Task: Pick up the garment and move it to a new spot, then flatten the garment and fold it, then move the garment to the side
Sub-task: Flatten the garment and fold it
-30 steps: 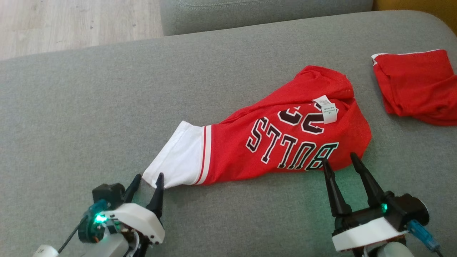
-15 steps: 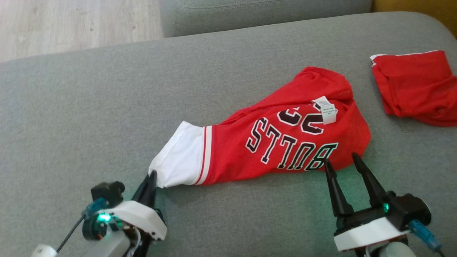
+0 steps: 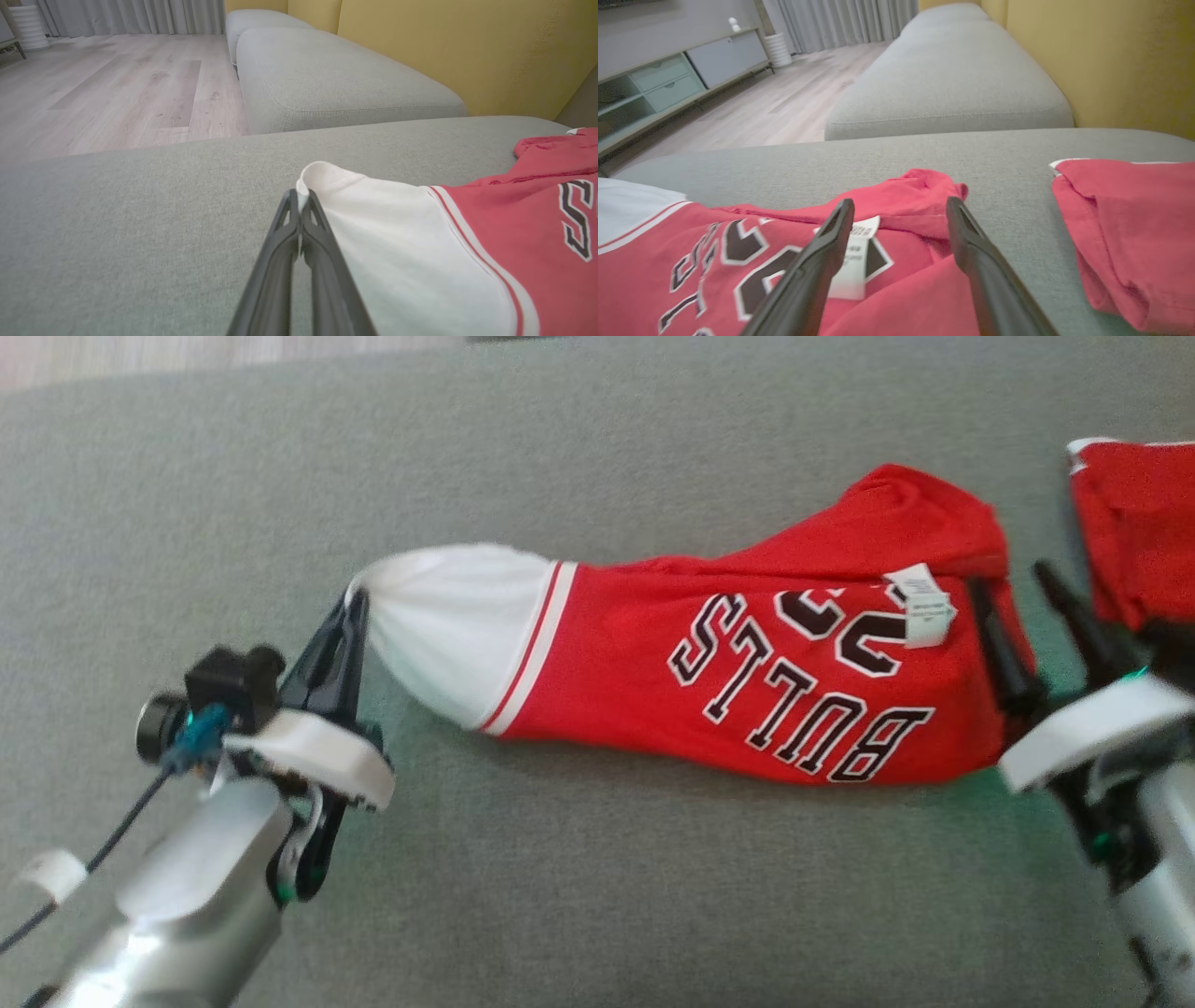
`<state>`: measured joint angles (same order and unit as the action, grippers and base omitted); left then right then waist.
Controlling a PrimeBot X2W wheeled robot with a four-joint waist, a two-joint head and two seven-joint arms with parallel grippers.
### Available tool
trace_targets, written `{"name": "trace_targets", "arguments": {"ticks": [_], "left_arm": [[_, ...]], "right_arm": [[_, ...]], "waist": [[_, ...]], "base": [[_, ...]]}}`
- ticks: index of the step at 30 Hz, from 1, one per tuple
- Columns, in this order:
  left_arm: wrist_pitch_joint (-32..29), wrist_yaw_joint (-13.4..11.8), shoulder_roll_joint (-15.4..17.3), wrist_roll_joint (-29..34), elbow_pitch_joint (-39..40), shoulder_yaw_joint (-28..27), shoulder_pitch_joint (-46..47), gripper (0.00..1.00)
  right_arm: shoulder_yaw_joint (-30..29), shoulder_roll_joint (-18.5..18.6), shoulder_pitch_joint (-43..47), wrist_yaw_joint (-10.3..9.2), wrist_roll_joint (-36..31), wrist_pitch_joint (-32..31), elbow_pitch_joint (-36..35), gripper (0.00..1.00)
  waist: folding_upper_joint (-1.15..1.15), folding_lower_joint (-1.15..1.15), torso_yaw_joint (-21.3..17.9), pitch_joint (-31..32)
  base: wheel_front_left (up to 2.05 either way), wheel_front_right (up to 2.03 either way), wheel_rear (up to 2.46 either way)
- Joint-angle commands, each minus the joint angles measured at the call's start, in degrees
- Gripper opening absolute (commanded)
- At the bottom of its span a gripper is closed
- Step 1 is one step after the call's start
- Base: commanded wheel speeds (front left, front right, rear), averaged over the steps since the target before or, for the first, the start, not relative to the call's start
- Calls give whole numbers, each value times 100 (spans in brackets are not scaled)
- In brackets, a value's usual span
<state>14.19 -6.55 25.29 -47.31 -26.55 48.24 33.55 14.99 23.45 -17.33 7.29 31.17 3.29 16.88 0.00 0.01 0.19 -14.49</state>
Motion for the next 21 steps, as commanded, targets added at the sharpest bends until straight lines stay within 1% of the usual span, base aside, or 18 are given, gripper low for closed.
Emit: {"name": "trace_targets", "arguments": {"ticks": [1,3,6,9,14,18,19,20,21], "left_arm": [[27,-22,193,59,150,-203,337,0],[18,-15,151,95,168,-177,422,0],[21,10,92,137,162,-135,491,0],[25,33,44,164,148,-95,516,0],[32,65,21,186,128,-71,537,0],[37,76,30,193,106,-67,540,0],[37,77,35,194,99,-65,538,0],[38,76,40,193,93,-64,536,0],[38,76,43,190,88,-63,533,0]], "right_arm": [[144,230,-159,20,231,-130,-75,100],[185,398,-340,20,490,-294,86,100],[270,550,-506,20,690,-423,341,100],[353,619,-594,20,805,-442,593,100],[479,644,-685,20,873,-273,827,100],[568,659,-769,20,852,-91,950,93],[592,658,-786,20,861,-61,976,89],[619,659,-801,20,869,-36,1000,82],[643,663,-815,20,876,-13,1022,80]], "waist": [[0,-1,124,-128],[0,-1,176,-178],[0,-1,235,-210],[0,-1,282,-220],[0,-1,319,-229],[0,-1,324,-232],[0,-1,322,-231],[0,-1,320,-231],[0,-1,319,-230]], "base": [[0,0,0],[0,0,0],[0,0,0],[0,0,0],[0,0,0],[0,0,0],[0,0,0],[0,0,0],[0,0,0]]}}
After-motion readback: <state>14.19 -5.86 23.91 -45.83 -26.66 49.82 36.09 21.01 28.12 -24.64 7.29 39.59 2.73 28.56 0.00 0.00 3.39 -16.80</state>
